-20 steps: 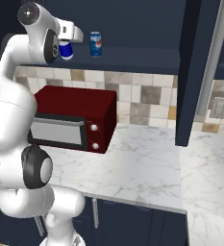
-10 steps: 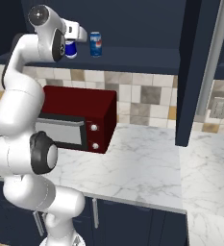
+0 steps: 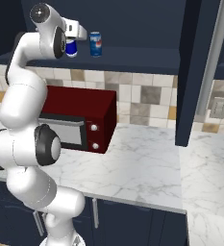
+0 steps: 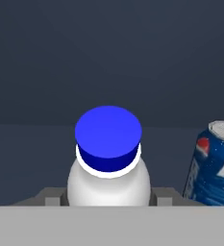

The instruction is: Sort all alcoholic drinks to one cabinet, and non-alcoholic drinks to the other.

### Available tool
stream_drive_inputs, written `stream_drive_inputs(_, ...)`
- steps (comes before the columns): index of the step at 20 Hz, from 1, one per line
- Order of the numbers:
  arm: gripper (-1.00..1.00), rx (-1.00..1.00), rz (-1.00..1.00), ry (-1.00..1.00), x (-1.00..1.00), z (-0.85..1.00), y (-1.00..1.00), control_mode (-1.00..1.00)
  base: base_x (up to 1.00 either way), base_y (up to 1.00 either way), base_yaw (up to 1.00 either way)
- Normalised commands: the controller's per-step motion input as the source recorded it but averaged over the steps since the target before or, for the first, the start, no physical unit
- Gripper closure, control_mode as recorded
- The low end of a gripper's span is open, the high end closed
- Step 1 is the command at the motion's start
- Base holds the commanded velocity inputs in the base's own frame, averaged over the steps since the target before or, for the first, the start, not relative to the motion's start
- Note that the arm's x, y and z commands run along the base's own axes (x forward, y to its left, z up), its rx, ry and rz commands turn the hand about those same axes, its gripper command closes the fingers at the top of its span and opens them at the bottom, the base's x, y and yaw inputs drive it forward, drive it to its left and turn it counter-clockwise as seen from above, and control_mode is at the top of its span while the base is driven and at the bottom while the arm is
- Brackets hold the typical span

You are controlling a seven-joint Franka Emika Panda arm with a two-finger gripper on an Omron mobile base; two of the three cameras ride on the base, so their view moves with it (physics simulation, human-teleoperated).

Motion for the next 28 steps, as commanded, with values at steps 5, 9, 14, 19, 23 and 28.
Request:
stream_drive_inputs(5,-1.0,0.0,0.0,0.0,0.24,-0.12,0.12,-1.0,0.0,0.0,0.0)
stream_drive_inputs(9,-1.0,0.0,0.0,0.0,0.29,0.0,0.0,-1.0,0.0,0.0,0.0)
stream_drive_inputs(14,-1.0,0.0,0.0,0.0,0.3,0.0,0.0,-1.0,0.0,0.0,0.0)
stream_drive_inputs(19,-1.0,0.0,0.0,0.0,0.23,0.0,0.0,-1.0,0.0,0.0,0.0)
stream_drive_inputs(23,-1.0,0.0,0.0,0.0,0.02,0.0,0.0,-1.0,0.0,0.0,0.0)
stream_drive_inputs(28,-1.0,0.0,0.0,0.0,-0.41,-0.02,0.04,-1.0,0.0,0.0,0.0)
